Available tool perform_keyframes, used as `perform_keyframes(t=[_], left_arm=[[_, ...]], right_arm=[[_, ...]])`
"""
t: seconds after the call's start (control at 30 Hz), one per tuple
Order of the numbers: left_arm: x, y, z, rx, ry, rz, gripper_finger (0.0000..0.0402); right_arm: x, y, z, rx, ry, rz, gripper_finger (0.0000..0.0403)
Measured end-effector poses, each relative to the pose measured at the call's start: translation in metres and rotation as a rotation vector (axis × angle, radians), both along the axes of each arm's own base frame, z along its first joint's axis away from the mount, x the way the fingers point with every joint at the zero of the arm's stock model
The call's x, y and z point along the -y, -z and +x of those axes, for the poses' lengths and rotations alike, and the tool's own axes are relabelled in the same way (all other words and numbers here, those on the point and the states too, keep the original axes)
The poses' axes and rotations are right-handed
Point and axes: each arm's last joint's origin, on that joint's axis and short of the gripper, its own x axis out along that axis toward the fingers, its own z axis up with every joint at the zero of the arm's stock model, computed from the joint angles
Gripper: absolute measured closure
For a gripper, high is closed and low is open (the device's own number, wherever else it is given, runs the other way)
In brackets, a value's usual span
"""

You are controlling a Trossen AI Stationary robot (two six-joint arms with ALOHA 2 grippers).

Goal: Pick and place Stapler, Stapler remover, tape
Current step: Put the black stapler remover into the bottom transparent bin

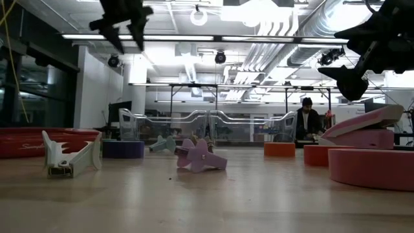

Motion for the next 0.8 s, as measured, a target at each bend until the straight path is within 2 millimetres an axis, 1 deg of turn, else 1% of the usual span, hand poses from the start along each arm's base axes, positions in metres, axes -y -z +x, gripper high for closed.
perform_keyframes(t=[0.07,0.2,0.37,0.5,0.7,0.8], left_arm=[[-0.008,0.009,-0.005,-0.035,-0.069,-0.121,0.0070],[-0.020,0.031,-0.011,-0.116,-0.143,-0.259,0.0070],[-0.024,0.058,-0.015,-0.184,-0.193,-0.326,0.0070],[-0.022,0.083,-0.020,-0.251,-0.241,-0.373,0.0070],[-0.020,0.121,-0.024,-0.290,-0.266,-0.392,0.0070],[-0.021,0.136,-0.028,-0.299,-0.304,-0.395,0.0070]], right_arm=[[0.000,0.000,0.000,0.000,0.000,0.000,0.0063],[0.000,0.000,0.000,0.000,0.000,0.000,0.0063],[0.000,0.000,0.000,0.000,0.000,0.000,0.0063],[0.000,0.000,0.000,0.000,0.000,0.000,0.0063],[0.000,0.000,0.000,0.000,0.000,0.000,0.0063],[0.000,0.000,0.000,0.000,0.000,0.000,0.0063]])
